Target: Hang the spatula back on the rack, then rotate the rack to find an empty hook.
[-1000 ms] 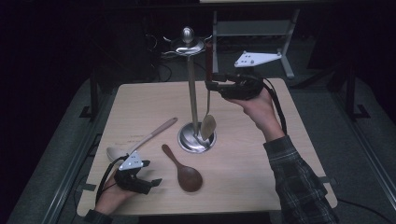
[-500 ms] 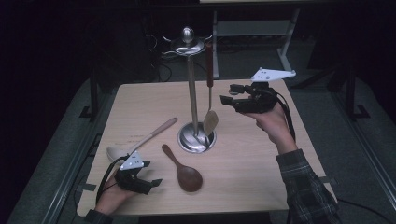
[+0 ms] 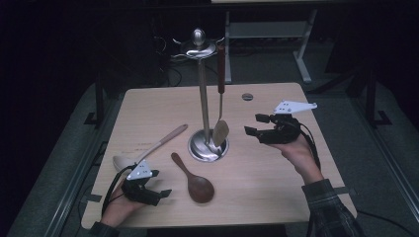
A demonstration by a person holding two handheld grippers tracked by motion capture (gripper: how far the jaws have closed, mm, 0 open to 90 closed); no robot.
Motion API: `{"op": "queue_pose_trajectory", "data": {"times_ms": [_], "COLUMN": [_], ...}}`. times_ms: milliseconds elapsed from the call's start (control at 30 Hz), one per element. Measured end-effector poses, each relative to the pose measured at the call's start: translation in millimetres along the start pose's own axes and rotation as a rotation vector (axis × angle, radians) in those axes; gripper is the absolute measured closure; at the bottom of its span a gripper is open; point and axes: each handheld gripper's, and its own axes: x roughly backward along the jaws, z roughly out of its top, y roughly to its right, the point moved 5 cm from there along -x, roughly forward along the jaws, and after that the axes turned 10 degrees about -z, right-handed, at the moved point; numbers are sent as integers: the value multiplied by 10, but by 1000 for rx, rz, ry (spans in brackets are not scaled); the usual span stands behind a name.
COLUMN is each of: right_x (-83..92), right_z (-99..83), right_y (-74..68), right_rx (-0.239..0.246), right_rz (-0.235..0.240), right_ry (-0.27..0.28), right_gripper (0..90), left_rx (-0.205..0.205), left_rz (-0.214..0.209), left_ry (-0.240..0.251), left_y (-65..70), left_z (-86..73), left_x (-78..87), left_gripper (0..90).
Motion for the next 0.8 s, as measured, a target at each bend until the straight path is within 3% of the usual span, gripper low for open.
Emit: {"op": "queue_pose_trajectory", "data": {"times_ms": [300, 333, 533, 567, 700, 800], "right_x": [64, 84, 107, 112, 114, 127], "right_z": [-326, -400, -605, -692, -819, -945], "right_y": [29, 22, 9, 3, -2, -28], "right_rx": [-12, -19, -29, -40, -50, -30], "right_rz": [-16, -3, -1, -9, -18, -37], "right_ry": [-27, -34, -40, -51, -66, -94], "right_gripper": [299, 289, 262, 251, 240, 204], "left_rx": [24, 39, 62, 62, 49, 46], "left_rz": [-35, -59, -85, -91, -85, -87], "left_ry": [14, 29, 49, 51, 42, 33], "left_y": [25, 30, 71, 71, 67, 31], "left_z": [102, 162, 354, 419, 532, 700], "left_x": [62, 105, 238, 275, 340, 436], "left_gripper": [246, 336, 541, 627, 766, 856]}}
